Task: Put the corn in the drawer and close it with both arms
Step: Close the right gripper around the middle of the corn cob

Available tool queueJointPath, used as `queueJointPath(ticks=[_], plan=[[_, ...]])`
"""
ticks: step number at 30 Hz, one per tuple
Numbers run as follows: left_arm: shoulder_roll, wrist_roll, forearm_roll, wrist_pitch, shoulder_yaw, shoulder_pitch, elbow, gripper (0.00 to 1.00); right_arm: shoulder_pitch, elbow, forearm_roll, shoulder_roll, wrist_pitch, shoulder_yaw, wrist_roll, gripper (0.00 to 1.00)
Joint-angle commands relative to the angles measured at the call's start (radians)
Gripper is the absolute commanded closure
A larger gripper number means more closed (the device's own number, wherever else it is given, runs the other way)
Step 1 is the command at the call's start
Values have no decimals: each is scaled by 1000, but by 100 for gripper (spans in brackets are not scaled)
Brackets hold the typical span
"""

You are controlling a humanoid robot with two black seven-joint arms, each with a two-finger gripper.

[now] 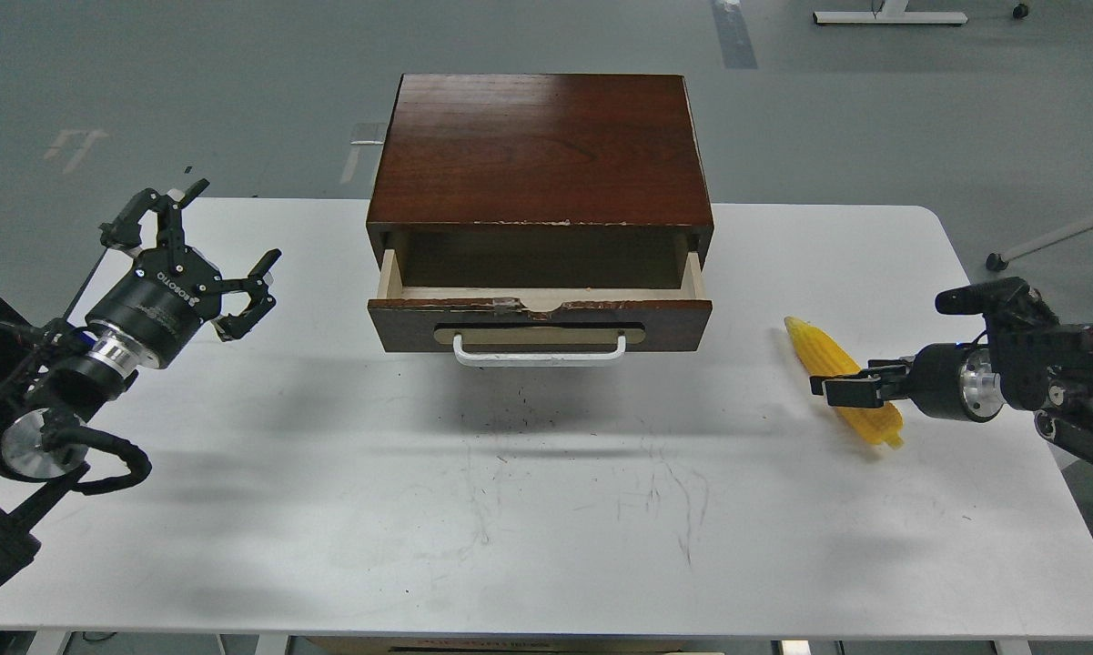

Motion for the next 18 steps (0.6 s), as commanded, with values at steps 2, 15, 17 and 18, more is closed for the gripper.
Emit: queueJointPath(ticks=[2, 15, 17, 18], plan=[[0, 0, 0, 0, 0, 2, 0, 1, -1, 4, 2, 1, 0, -23, 0, 49], [1, 0, 0, 0, -3, -3, 2, 1, 183, 68, 15, -57, -5, -18, 0, 96], [4, 0, 0, 0, -3, -3, 2, 1, 228, 71, 18, -59, -3, -16, 0, 96], [6, 0, 0, 0, -3, -3, 2, 1, 251, 74, 18, -60, -5, -16, 0, 96]])
